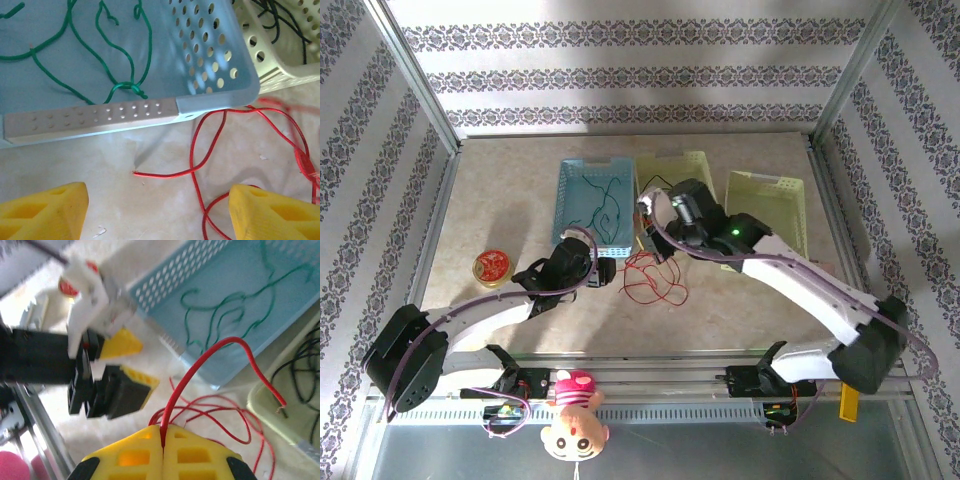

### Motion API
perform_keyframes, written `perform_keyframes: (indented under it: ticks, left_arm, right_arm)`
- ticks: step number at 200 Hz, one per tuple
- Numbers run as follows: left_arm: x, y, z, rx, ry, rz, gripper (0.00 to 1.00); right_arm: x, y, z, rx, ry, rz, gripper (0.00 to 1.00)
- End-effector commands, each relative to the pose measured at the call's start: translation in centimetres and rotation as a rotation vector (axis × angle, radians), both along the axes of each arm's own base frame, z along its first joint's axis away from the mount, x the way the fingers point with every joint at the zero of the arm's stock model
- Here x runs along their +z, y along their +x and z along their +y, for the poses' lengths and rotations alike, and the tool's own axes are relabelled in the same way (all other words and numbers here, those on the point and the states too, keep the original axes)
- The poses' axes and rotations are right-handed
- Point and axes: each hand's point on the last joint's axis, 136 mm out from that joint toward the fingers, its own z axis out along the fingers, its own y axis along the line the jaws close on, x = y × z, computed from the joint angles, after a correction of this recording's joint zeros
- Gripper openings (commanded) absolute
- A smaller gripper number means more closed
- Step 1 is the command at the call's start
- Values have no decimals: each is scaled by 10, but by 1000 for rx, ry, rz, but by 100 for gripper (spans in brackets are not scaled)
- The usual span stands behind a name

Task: Untangle the cables

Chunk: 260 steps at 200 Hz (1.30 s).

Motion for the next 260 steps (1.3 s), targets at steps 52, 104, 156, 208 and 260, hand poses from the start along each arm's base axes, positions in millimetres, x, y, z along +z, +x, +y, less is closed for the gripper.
perform_keyframes:
  ticks: [52,104,156,208,260]
  left_arm:
    - [2,4,-22,-71,-51,-29,74]
    - [50,-7,-82,-369,-241,-131,74]
    - [118,-12,-118,-530,-347,-283,77]
    - [139,-22,-149,-689,-452,-253,75]
    - [142,-27,-154,-734,-453,-212,72]
  right_arm:
    - [121,32,-47,-156,383,-177,0]
    - [146,29,-54,-166,449,-160,0]
    - [135,22,-45,-154,464,-97,0]
    - [135,19,-40,-145,463,-90,0]
    - [133,23,-44,-174,441,-105,0]
